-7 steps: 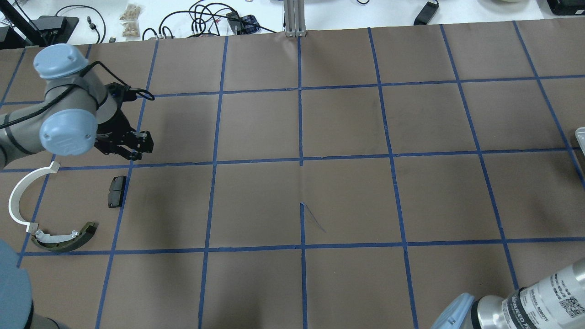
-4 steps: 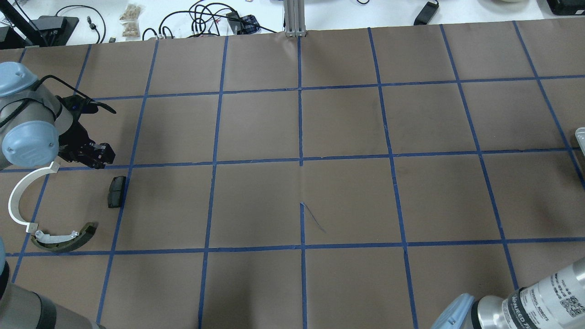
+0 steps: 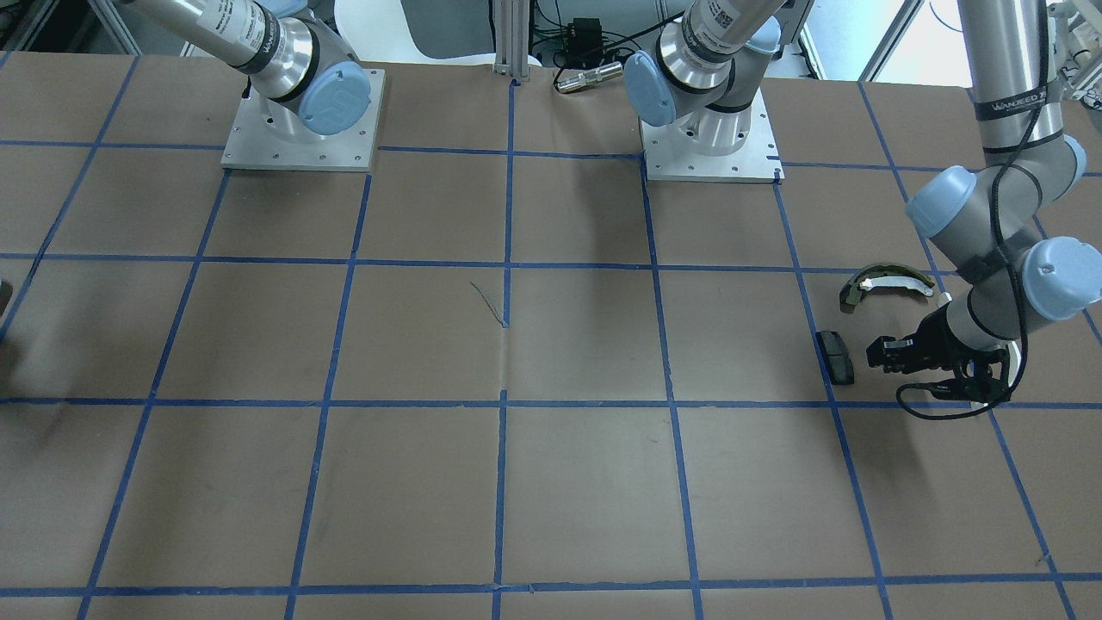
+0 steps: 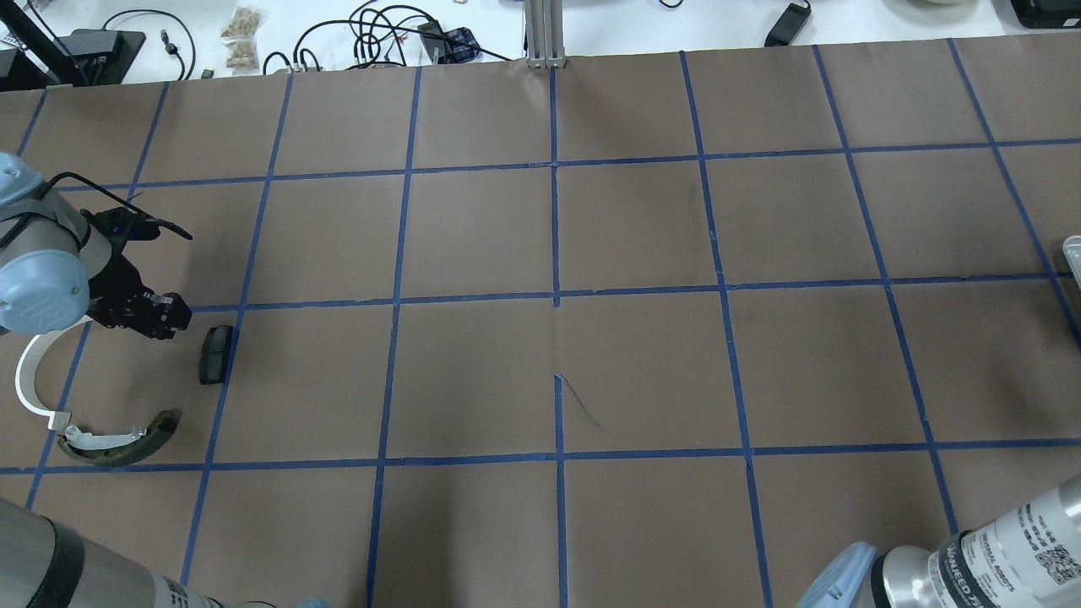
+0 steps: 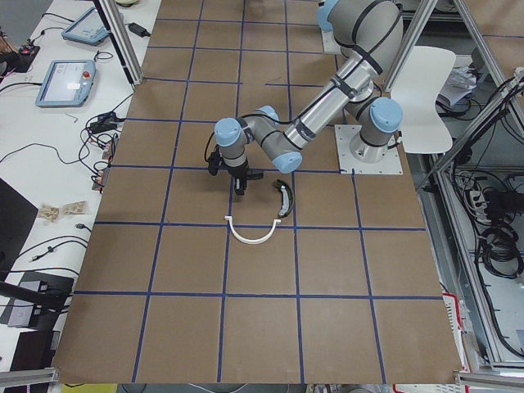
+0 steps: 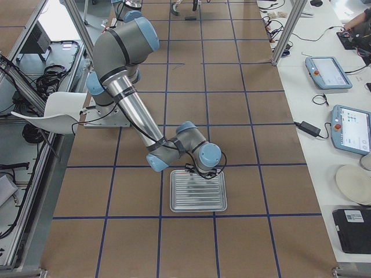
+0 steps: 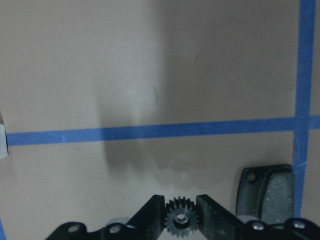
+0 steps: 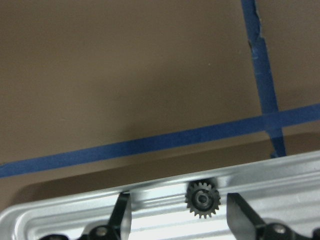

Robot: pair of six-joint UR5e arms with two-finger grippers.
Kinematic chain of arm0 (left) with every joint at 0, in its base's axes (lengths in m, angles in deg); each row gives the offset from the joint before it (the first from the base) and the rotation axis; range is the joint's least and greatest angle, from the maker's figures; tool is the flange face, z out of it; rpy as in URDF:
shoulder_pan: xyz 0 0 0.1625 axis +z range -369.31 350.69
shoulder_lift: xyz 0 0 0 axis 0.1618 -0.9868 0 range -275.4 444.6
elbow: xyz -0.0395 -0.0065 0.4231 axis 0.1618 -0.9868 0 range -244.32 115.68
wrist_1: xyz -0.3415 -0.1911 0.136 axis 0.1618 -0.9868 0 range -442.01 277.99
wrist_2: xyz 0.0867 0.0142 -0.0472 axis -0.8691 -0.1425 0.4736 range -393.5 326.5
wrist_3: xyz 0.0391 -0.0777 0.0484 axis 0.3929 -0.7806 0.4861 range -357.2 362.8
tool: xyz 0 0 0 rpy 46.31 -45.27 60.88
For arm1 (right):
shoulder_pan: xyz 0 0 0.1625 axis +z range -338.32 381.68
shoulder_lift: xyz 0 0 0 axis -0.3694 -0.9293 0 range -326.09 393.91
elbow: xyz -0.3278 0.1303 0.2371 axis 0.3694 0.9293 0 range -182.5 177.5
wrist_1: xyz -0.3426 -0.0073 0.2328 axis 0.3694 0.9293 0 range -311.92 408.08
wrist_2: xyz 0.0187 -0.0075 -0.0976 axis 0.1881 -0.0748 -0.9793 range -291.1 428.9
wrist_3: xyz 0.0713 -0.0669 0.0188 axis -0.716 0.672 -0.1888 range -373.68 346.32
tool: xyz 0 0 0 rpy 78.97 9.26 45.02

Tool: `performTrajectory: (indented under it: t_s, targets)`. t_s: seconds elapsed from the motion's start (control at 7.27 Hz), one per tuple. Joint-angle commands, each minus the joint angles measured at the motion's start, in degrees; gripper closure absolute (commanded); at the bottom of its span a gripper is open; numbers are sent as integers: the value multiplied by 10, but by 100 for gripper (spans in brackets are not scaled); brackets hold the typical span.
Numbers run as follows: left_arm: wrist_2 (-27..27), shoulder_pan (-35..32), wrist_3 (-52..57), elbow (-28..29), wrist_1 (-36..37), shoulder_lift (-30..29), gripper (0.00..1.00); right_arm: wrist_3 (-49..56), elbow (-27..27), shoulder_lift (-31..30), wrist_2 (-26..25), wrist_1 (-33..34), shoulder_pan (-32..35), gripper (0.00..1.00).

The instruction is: Place bearing gear from tray to pile

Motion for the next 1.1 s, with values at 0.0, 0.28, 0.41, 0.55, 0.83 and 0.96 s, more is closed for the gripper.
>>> performTrajectory:
  t_s: [0.0,0.28,0.41,0.55,0.83,0.96]
  targets:
    - [0,1,-1,1,1,0,0,-1,1,0,-10,-2,0,80]
    - [-3,-37,-21,19,-46,35,0,0,2,-5,-60,-6,3,100]
    - [-3,-77,-82,44,-106,58,0,0,3,-7,-59,-6,4,100]
    - [0,-119,-186,84,-196,83,0,0,6,-19,-60,-20,5,100]
    - [6,-239,-370,168,-339,125,0,-10,7,-65,-56,-71,10,100]
    - [6,-309,-447,203,-352,143,0,-55,3,-81,-55,-103,35,100]
